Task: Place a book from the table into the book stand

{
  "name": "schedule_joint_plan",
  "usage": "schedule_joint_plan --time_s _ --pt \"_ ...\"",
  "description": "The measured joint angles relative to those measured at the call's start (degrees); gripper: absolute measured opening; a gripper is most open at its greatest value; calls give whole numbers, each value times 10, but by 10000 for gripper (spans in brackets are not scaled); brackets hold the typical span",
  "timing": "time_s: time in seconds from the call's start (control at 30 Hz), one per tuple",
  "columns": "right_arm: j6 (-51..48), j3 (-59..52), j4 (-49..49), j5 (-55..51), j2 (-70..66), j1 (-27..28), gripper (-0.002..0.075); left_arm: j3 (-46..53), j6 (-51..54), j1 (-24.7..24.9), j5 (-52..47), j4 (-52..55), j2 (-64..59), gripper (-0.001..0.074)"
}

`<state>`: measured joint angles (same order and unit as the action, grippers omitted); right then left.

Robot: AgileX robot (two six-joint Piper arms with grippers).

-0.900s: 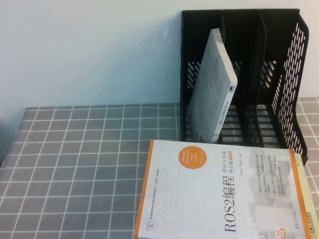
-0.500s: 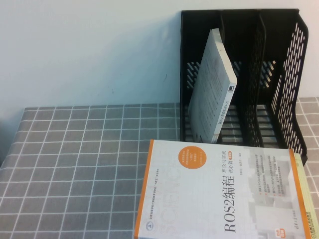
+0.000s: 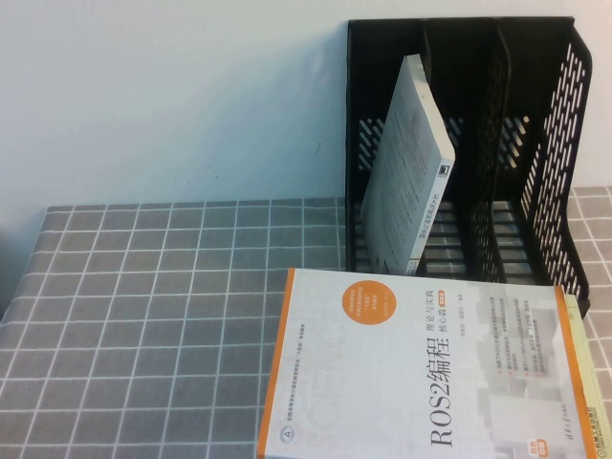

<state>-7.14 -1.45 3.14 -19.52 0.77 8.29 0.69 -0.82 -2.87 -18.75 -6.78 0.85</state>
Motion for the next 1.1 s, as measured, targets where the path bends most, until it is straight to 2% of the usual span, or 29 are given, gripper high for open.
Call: schedule_joint_plan --time_s 1.1 --pt "0 0 0 0 0 0 -3 0 -7 0 0 -1 0 -3"
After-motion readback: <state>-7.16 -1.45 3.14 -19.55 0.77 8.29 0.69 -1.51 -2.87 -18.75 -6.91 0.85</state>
